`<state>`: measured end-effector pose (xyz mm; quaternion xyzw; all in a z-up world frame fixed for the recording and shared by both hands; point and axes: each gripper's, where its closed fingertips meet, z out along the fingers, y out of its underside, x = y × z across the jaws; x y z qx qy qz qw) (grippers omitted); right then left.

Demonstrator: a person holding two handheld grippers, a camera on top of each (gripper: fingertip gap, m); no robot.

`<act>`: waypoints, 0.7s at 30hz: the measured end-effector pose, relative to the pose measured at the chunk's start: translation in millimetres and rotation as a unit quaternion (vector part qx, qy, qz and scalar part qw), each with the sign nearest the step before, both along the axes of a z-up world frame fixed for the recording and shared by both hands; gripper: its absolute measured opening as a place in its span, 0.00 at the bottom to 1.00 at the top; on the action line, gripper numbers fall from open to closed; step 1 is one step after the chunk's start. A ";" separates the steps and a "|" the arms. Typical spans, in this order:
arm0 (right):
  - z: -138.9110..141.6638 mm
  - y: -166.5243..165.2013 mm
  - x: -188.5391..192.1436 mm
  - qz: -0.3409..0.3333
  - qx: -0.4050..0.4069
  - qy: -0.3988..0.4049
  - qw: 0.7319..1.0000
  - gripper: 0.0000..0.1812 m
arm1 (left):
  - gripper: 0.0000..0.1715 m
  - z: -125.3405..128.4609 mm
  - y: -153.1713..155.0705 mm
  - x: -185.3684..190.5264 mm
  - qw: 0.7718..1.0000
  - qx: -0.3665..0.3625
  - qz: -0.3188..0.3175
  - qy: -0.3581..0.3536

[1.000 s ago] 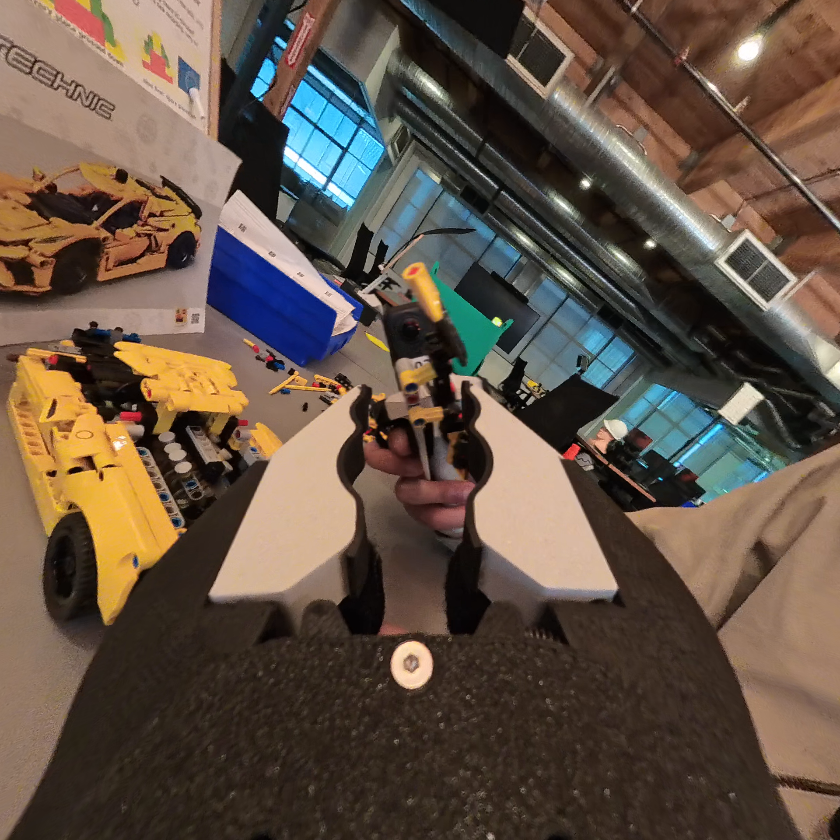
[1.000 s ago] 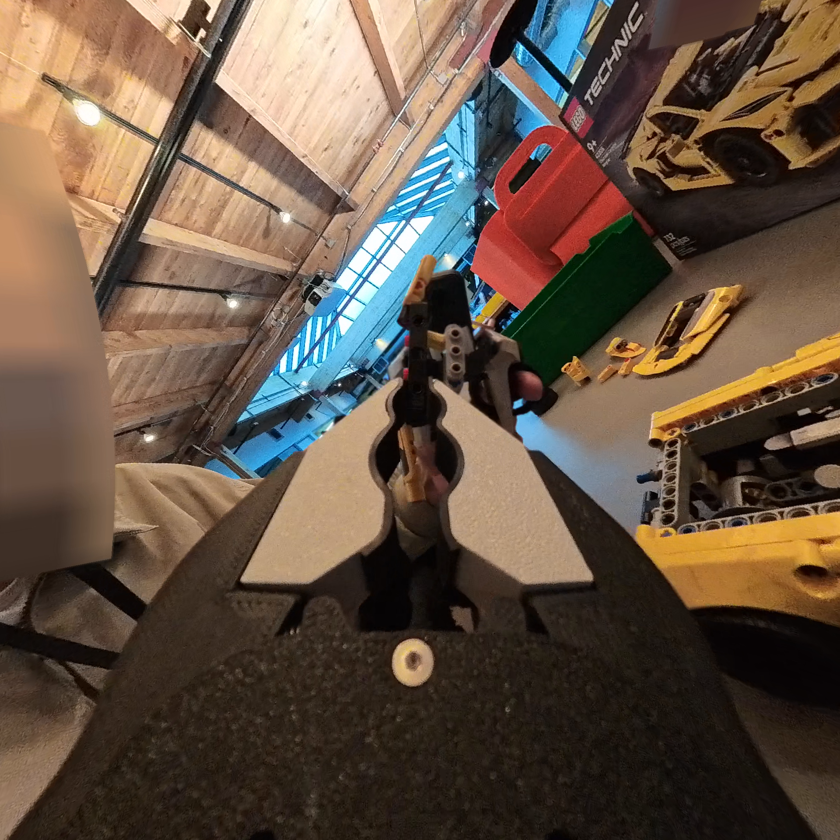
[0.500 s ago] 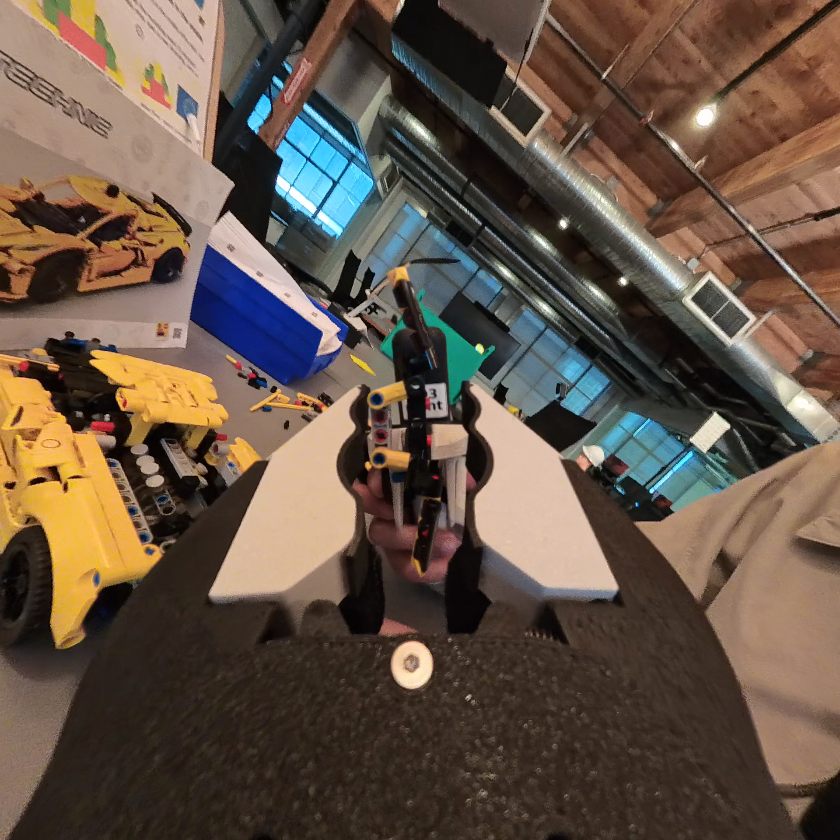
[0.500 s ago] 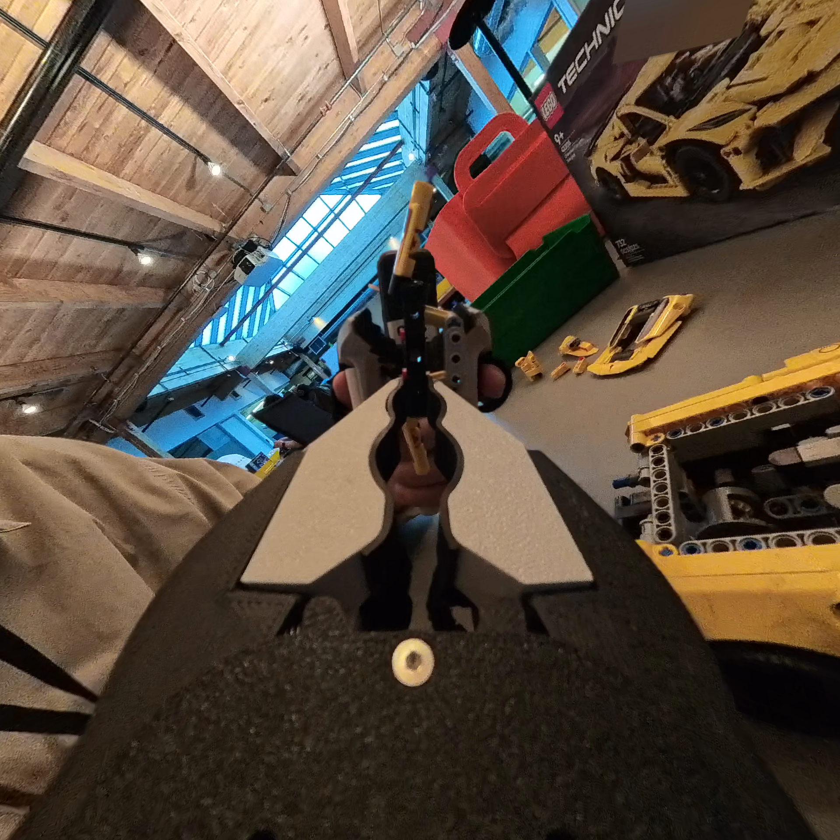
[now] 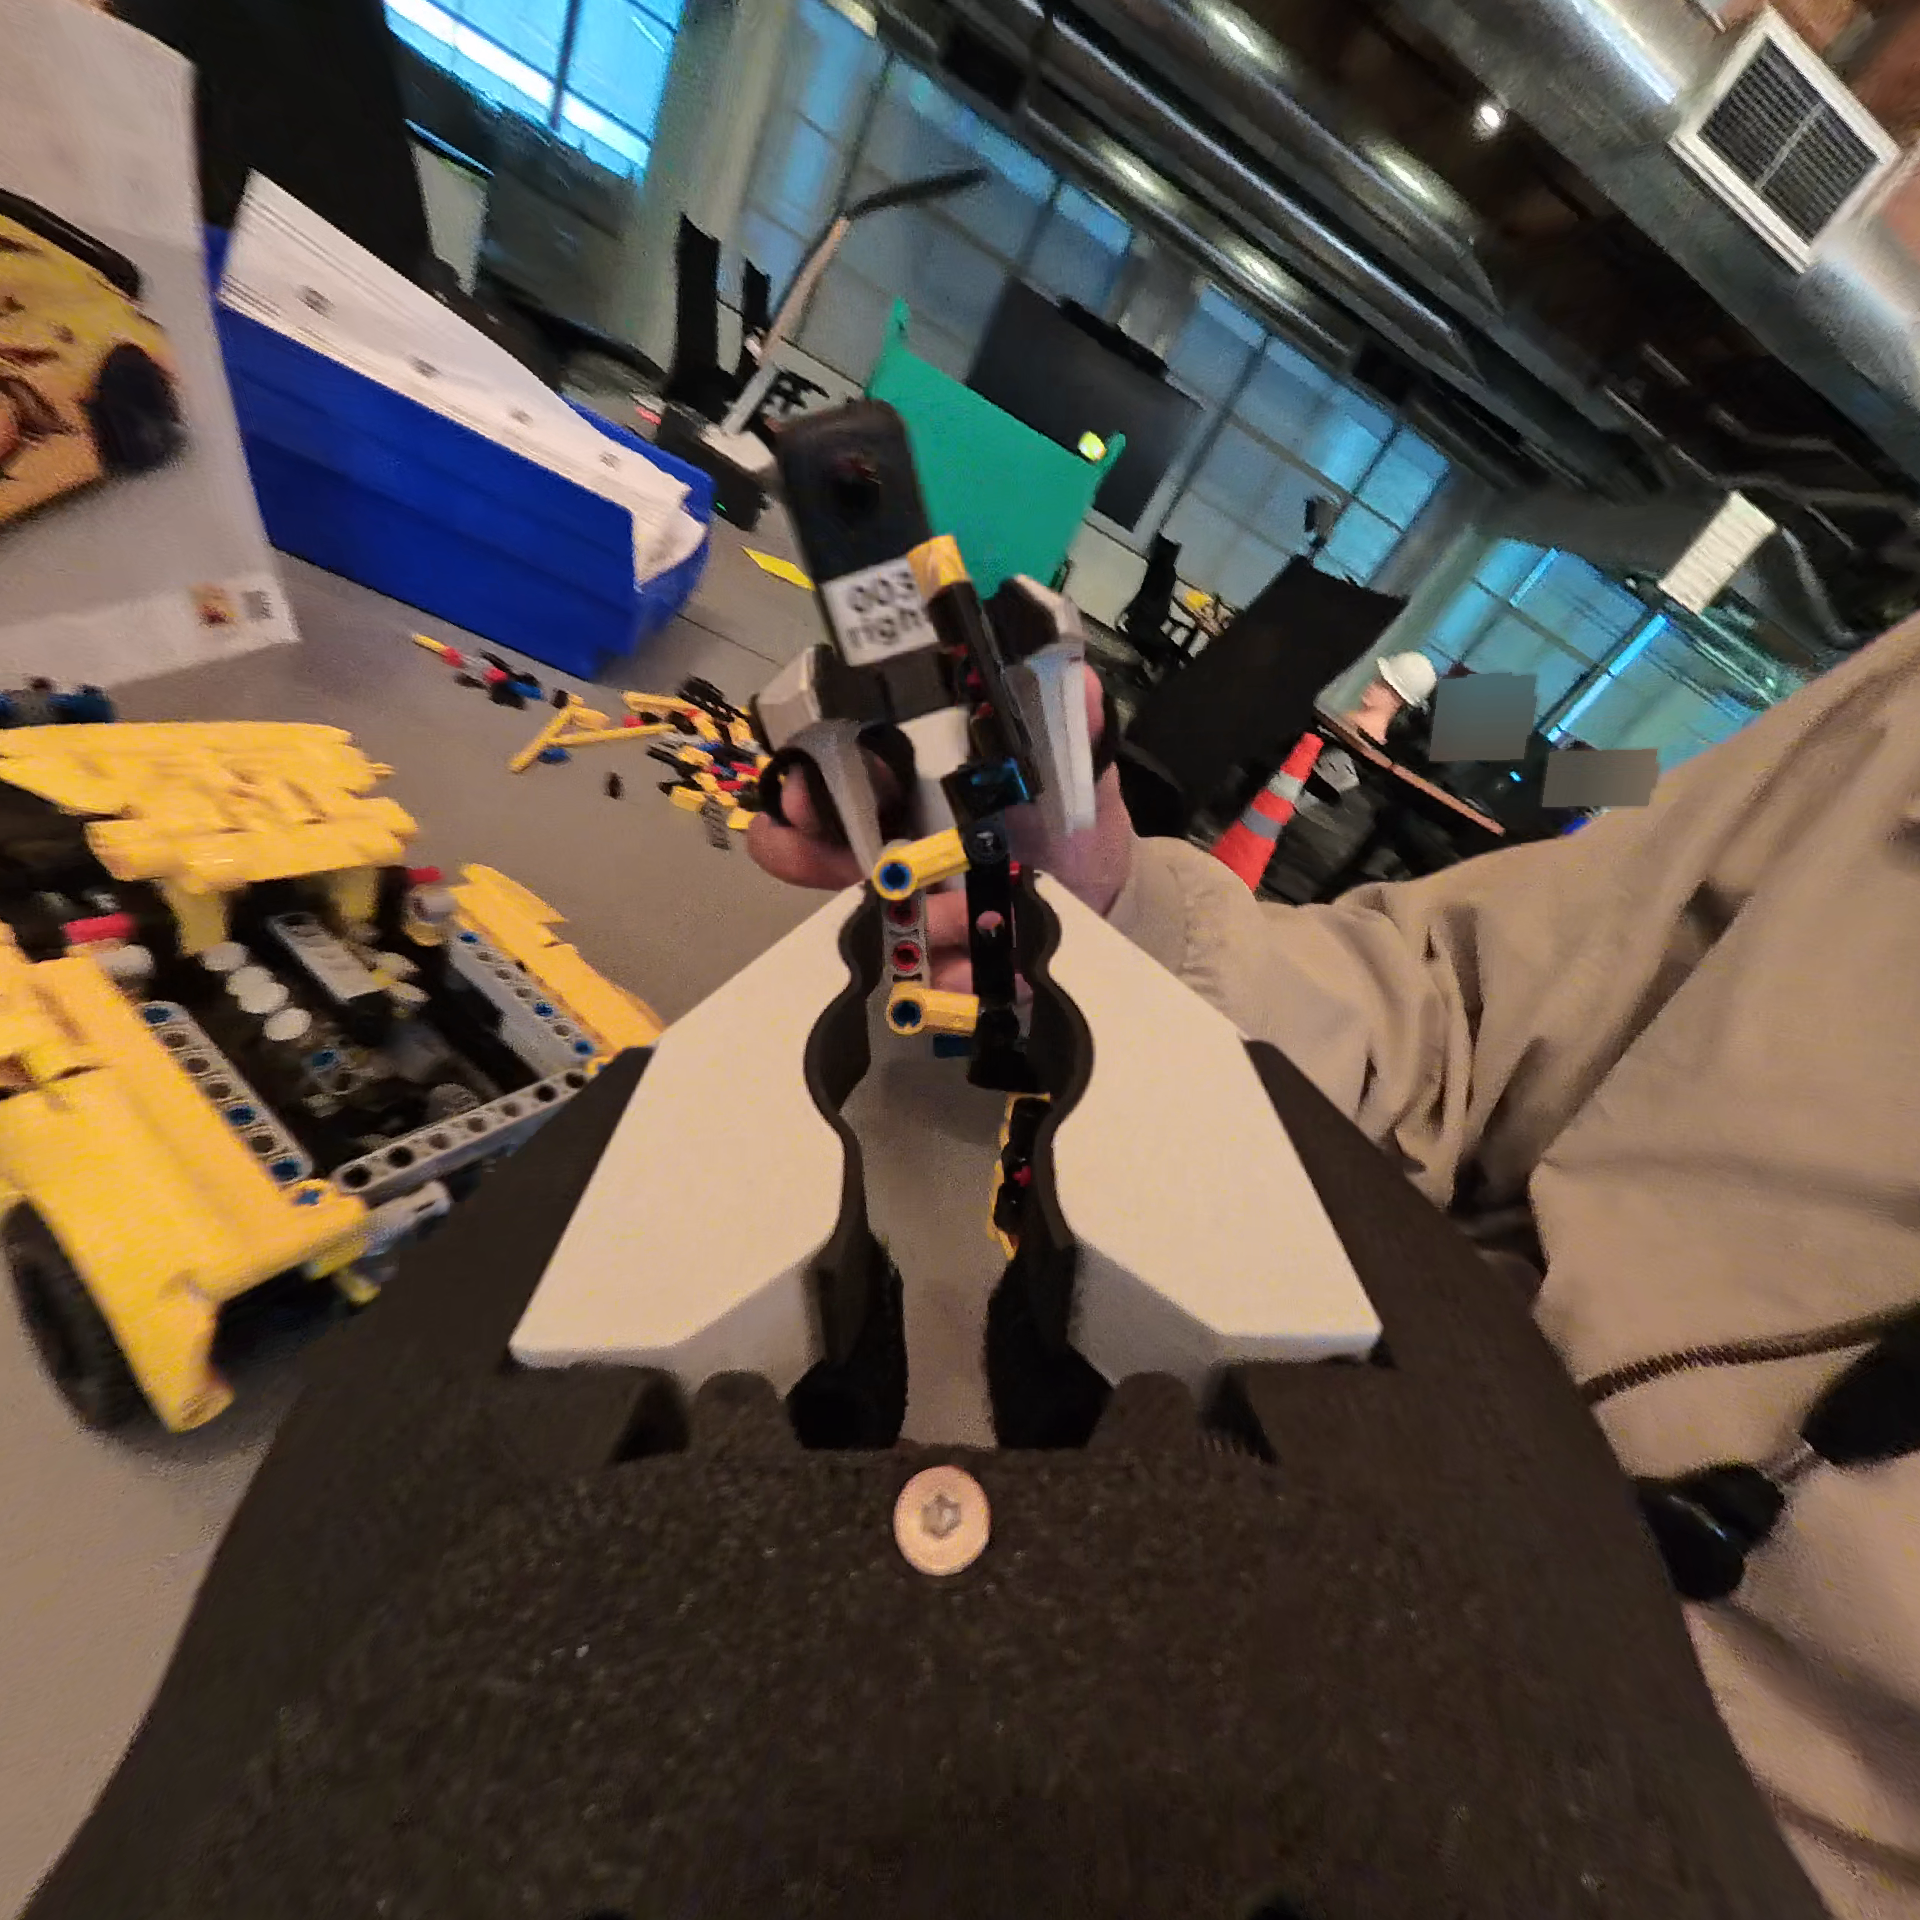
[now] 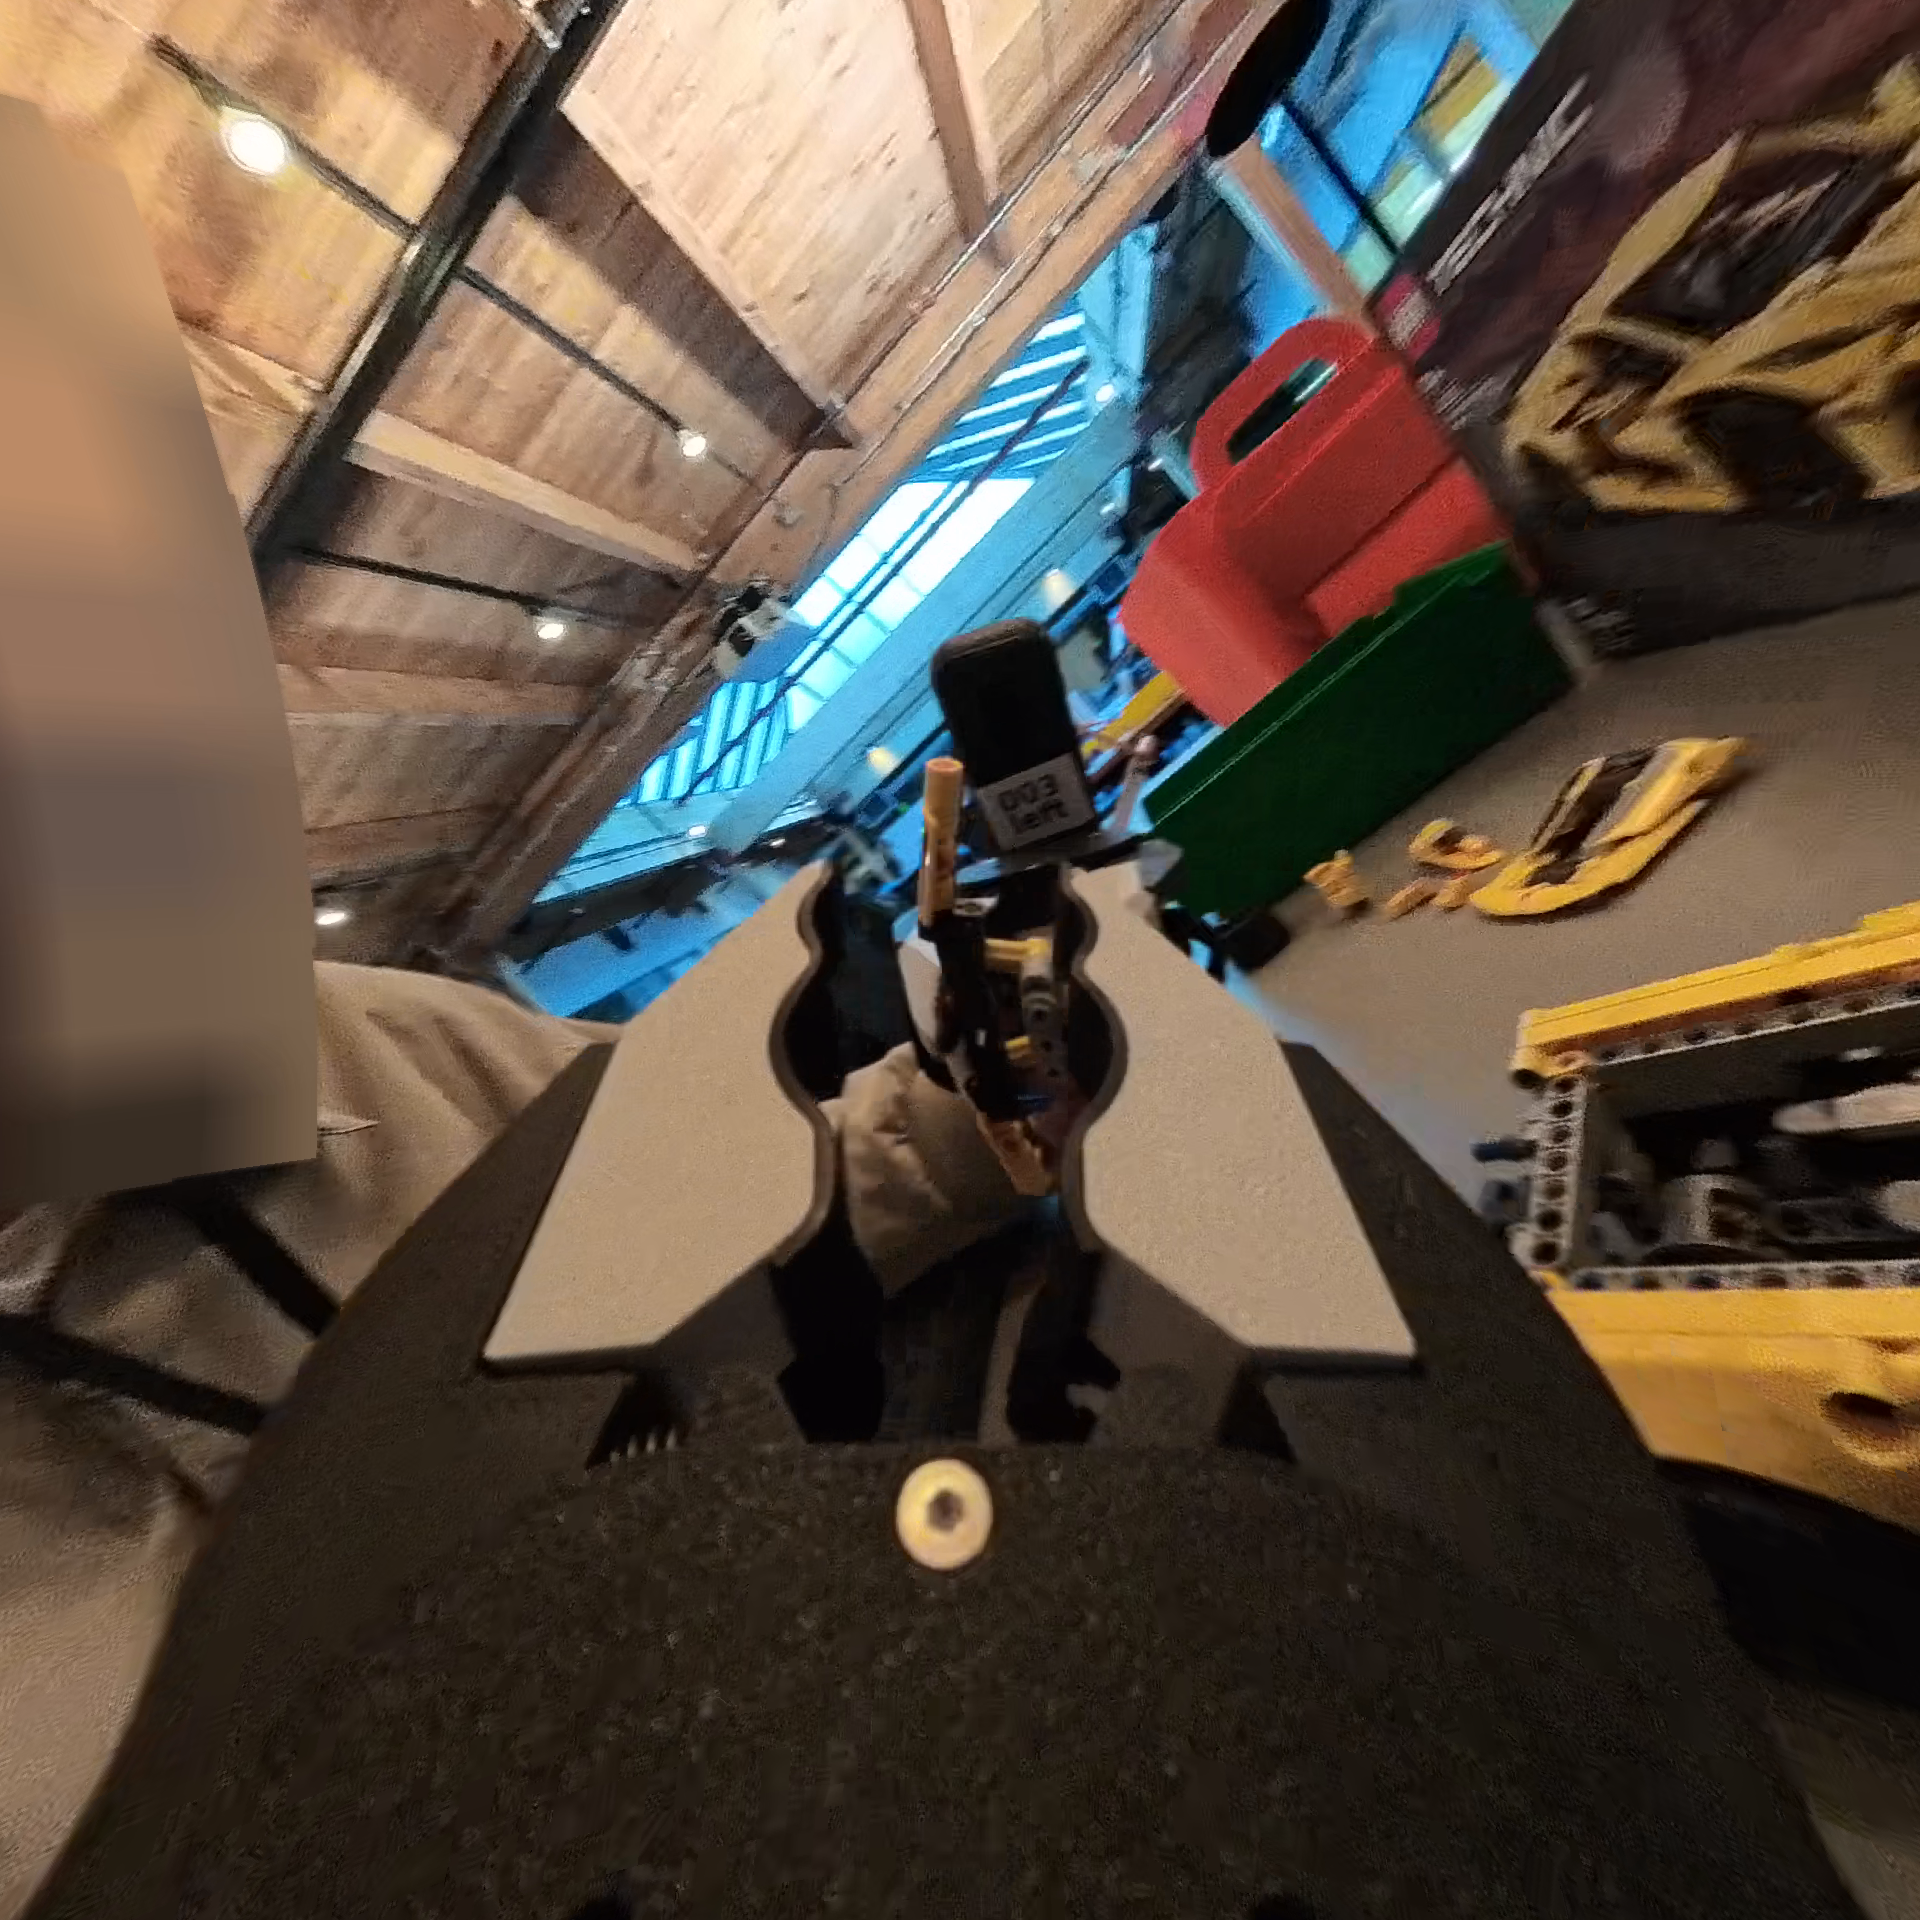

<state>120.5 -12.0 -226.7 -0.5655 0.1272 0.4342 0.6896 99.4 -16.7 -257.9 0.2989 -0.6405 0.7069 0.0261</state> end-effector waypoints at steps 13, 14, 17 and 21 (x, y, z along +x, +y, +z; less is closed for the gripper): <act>-11.8 6.7 -5.7 0.003 -0.021 -0.009 1.000 0.02 | 0.14 -20.2 -10.9 1.7 0.999 0.034 -0.006 0.026; -10.8 7.1 -3.5 -0.005 -0.016 -0.004 1.000 0.02 | 0.14 -19.2 -9.3 2.2 0.999 0.031 -0.005 0.030; -14.2 11.3 -3.3 -0.008 -0.016 0.009 1.000 0.02 | 0.14 -21.5 -3.7 0.9 0.998 0.037 -0.011 0.047; -13.6 11.8 -4.3 -0.001 -0.017 0.001 1.000 0.02 | 0.14 -20.5 -2.6 -1.9 0.997 0.026 -0.024 0.061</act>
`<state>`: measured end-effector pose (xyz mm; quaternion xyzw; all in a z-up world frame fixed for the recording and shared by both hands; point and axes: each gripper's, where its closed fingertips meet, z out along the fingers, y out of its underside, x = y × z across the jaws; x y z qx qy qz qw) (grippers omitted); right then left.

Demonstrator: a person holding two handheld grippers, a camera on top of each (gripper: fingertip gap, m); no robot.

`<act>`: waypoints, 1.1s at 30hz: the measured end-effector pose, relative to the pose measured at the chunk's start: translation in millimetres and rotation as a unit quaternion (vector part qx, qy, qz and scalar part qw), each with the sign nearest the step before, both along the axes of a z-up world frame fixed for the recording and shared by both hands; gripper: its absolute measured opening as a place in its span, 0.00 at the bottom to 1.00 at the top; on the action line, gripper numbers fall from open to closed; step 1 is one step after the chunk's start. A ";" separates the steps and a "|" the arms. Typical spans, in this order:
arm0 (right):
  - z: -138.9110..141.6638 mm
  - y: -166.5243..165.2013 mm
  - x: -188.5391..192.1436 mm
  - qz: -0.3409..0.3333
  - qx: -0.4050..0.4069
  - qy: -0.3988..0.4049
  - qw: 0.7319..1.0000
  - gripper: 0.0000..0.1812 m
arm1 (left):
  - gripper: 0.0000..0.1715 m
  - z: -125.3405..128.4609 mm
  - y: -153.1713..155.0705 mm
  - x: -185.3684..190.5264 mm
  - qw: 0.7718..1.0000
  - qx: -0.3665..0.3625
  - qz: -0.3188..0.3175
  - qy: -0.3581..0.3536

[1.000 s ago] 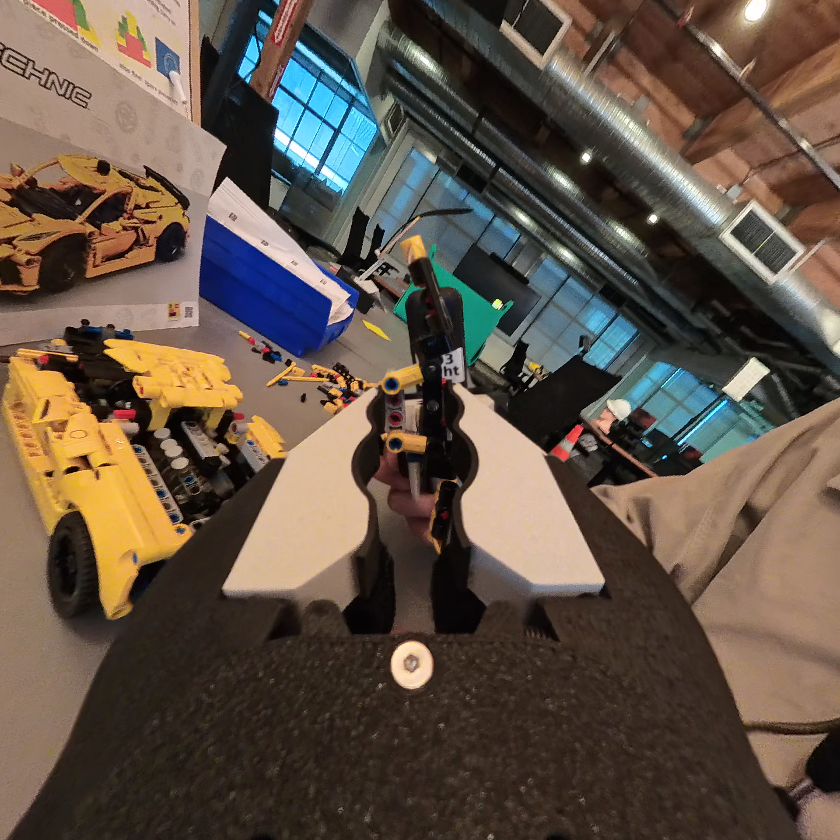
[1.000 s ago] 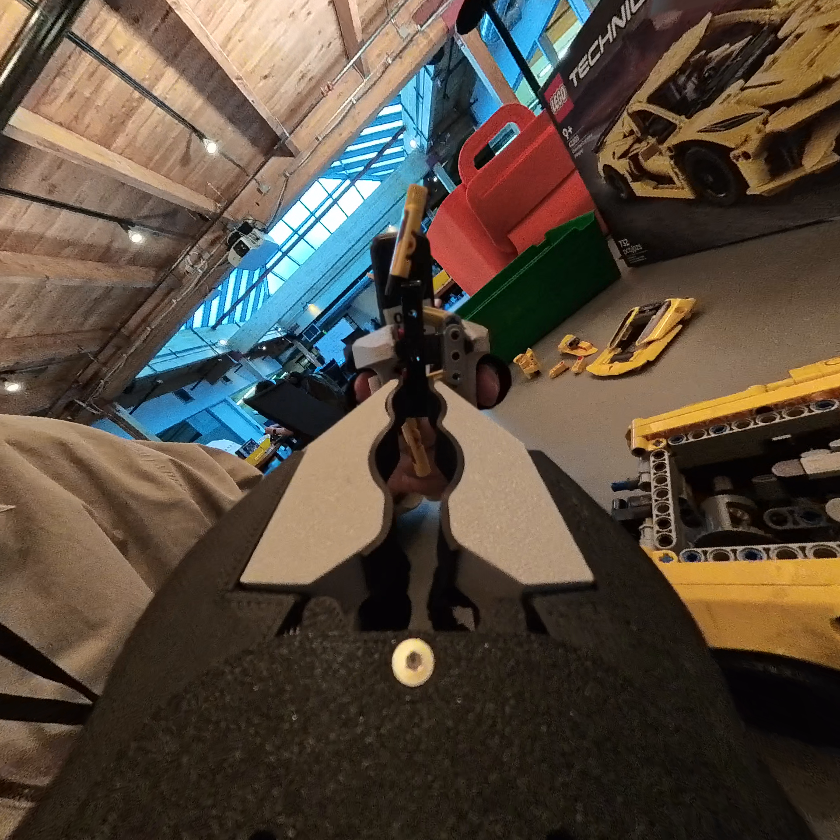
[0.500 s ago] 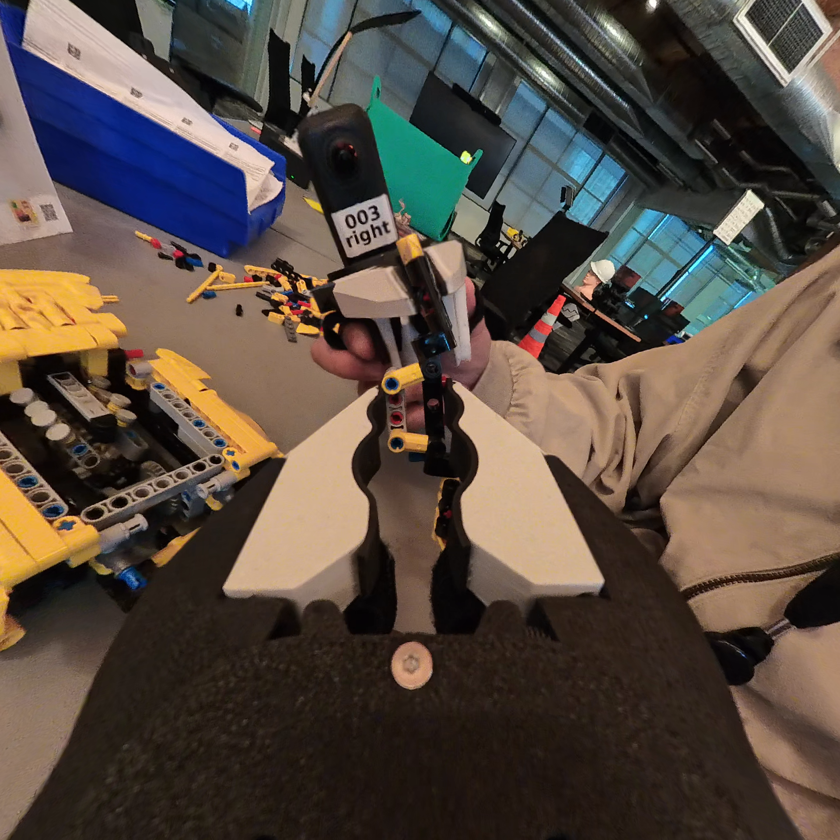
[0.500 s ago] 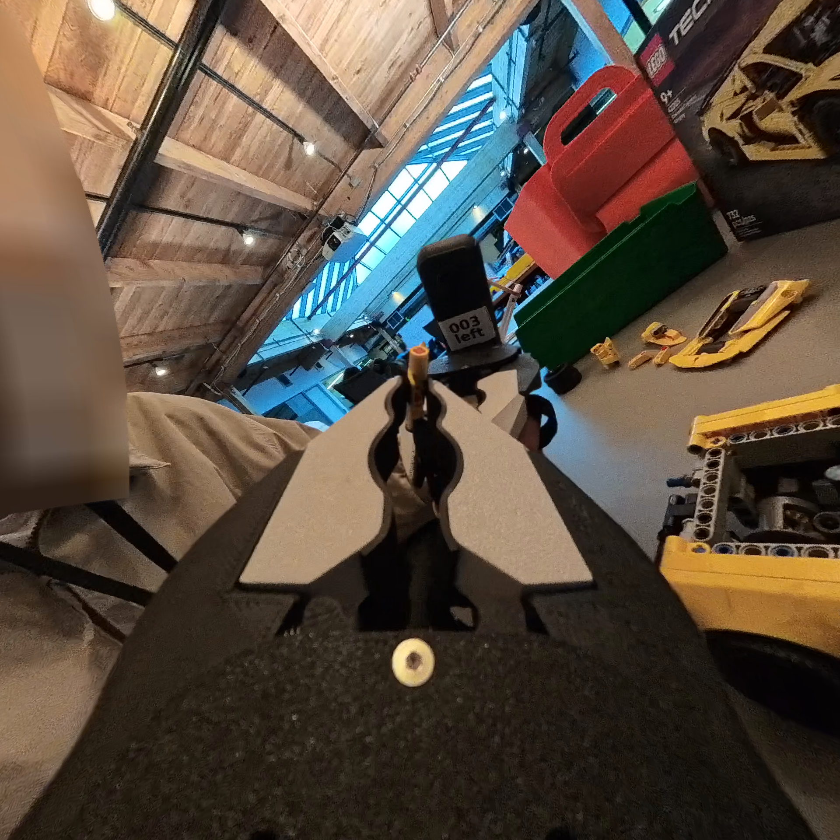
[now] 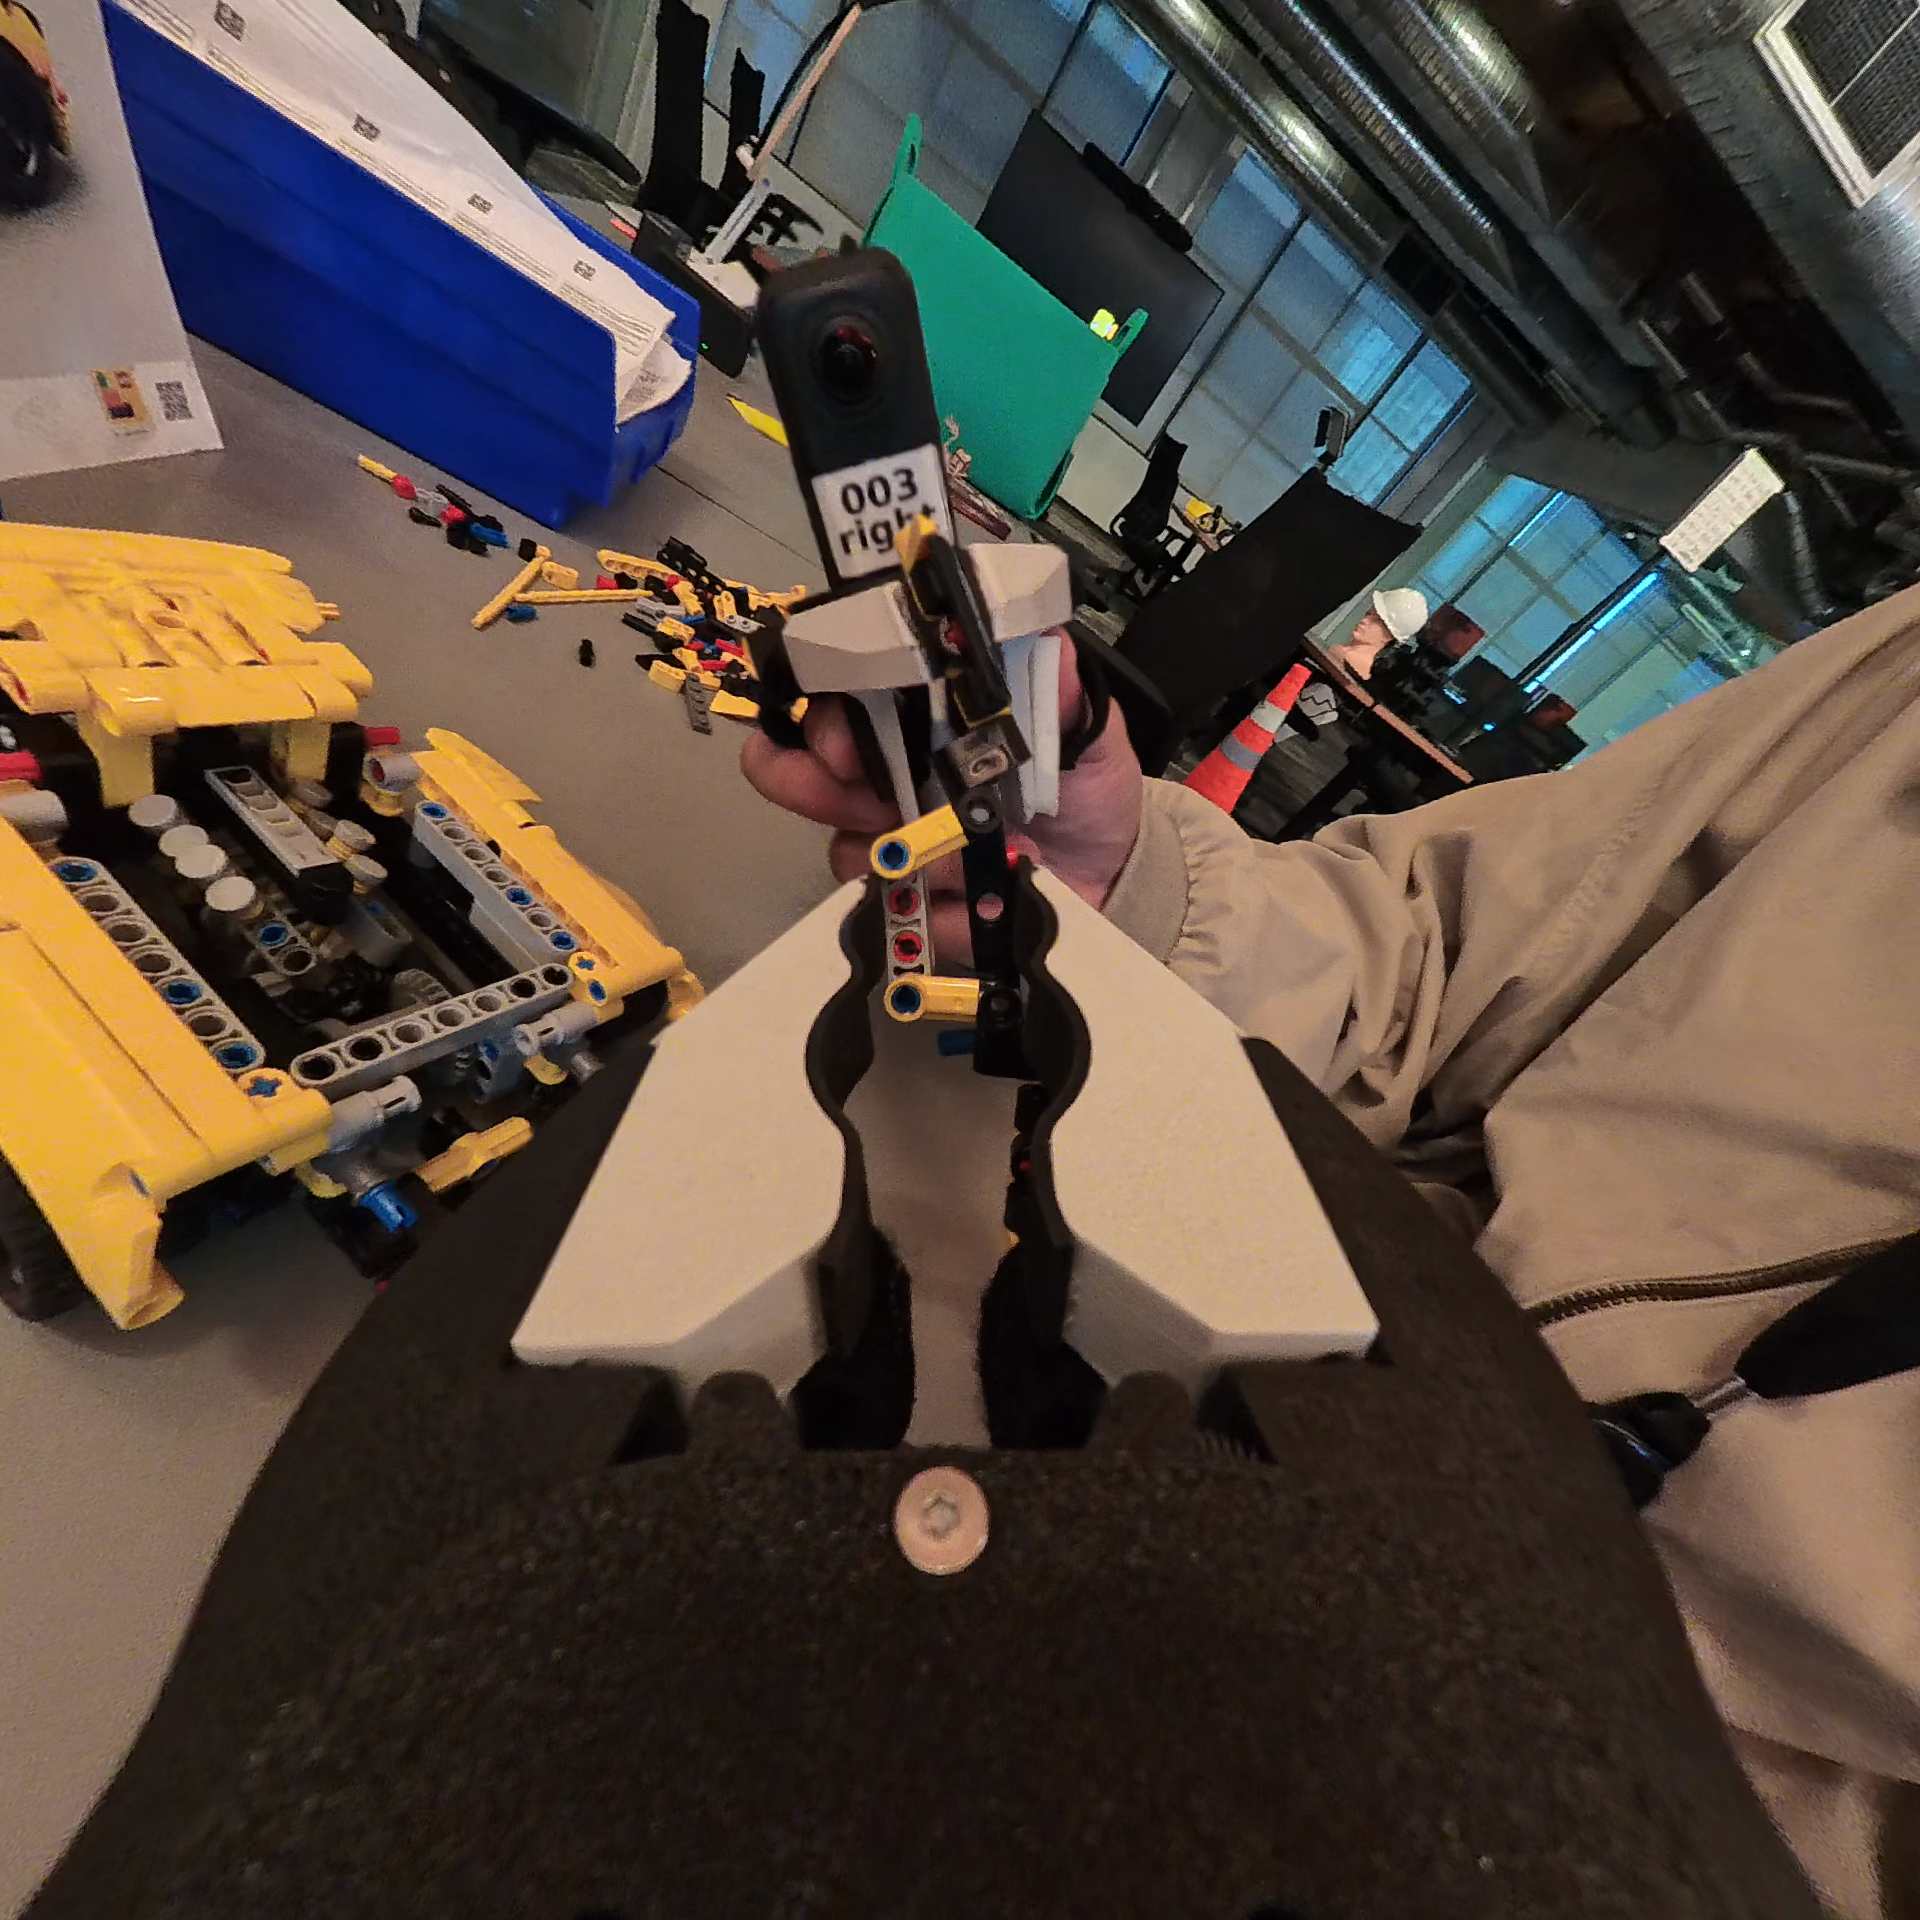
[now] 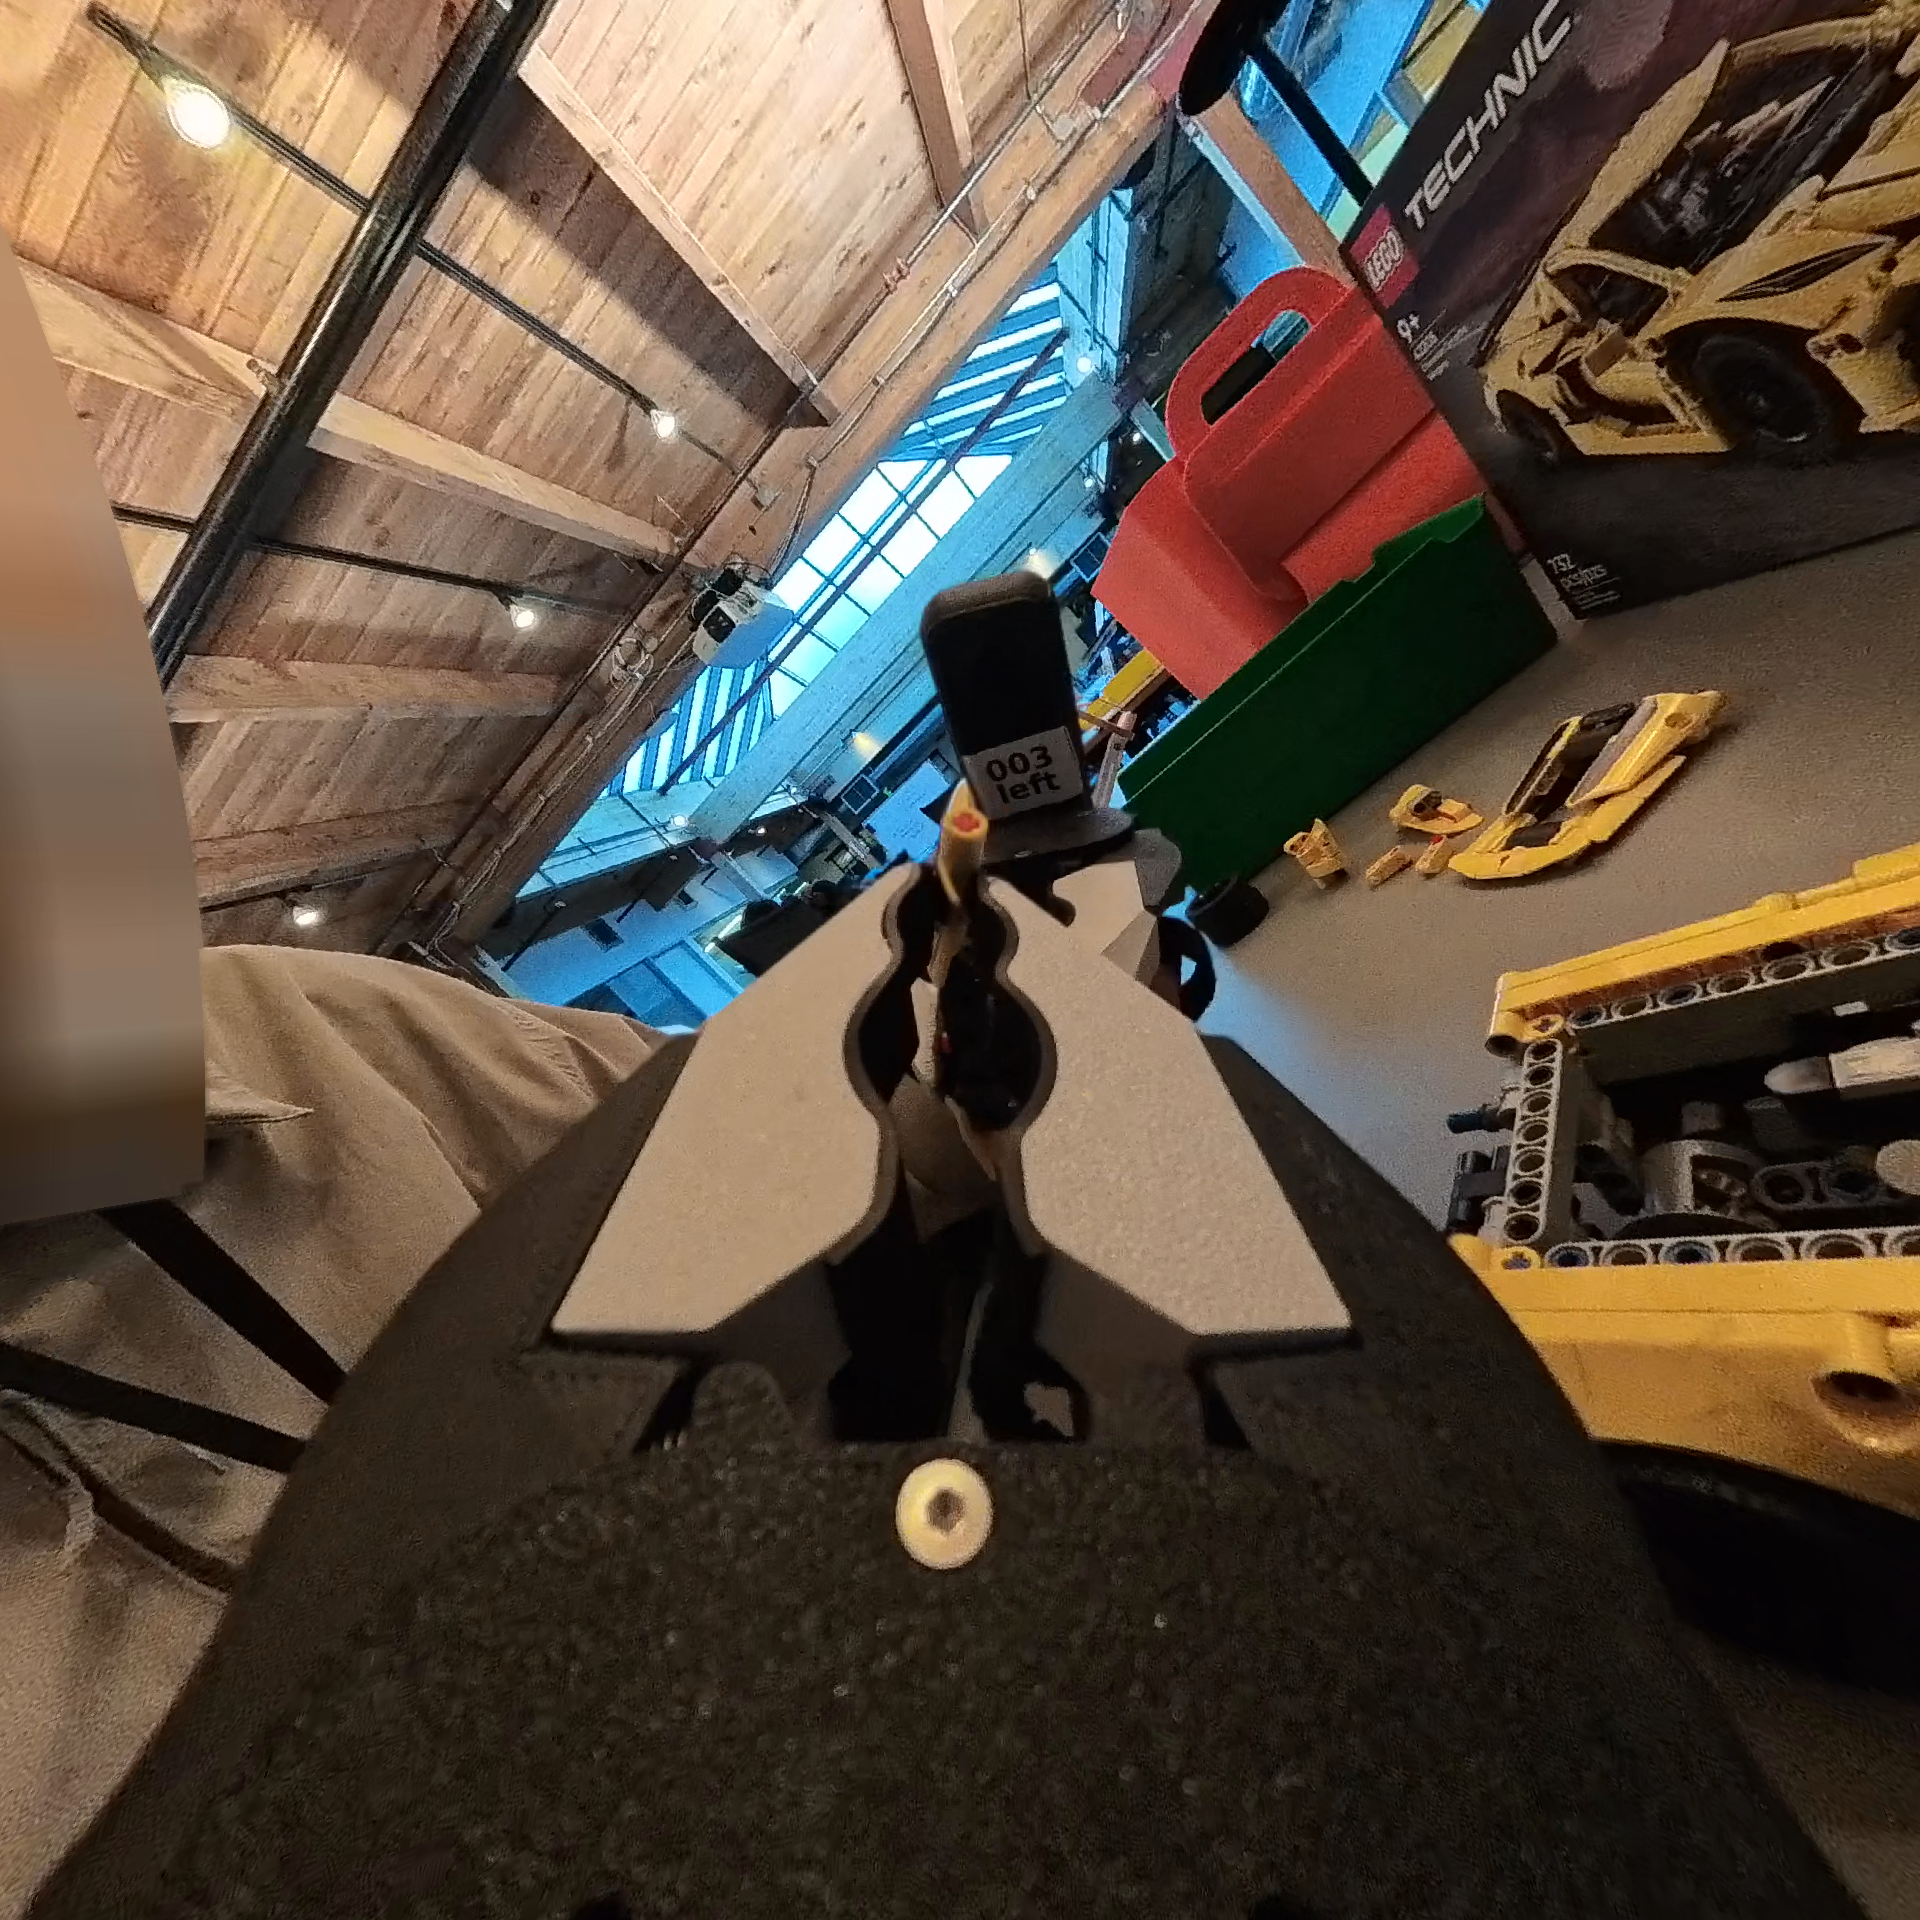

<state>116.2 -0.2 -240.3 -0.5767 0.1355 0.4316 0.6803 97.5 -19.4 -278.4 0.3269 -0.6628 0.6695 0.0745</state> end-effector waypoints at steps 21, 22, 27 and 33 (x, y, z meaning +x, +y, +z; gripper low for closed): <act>19.9 -38.0 55.9 -0.109 0.022 0.001 0.994 0.03 | 0.13 -110.2 -11.9 -34.7 0.915 0.391 -0.074 -0.069; 5.4 -30.1 53.0 -0.121 -0.027 -0.043 0.991 0.03 | 0.14 -116.3 -10.5 -33.2 0.898 0.424 -0.071 -0.089; -7.5 -17.0 40.6 -0.204 -0.101 -0.292 0.929 0.03 | 0.19 -104.9 -25.1 -38.2 0.922 0.370 -0.076 -0.084; 5.7 -19.7 25.2 -0.333 -0.094 -0.663 0.664 0.03 | 0.24 -33.0 -11.0 -18.1 0.985 0.159 -0.008 -0.062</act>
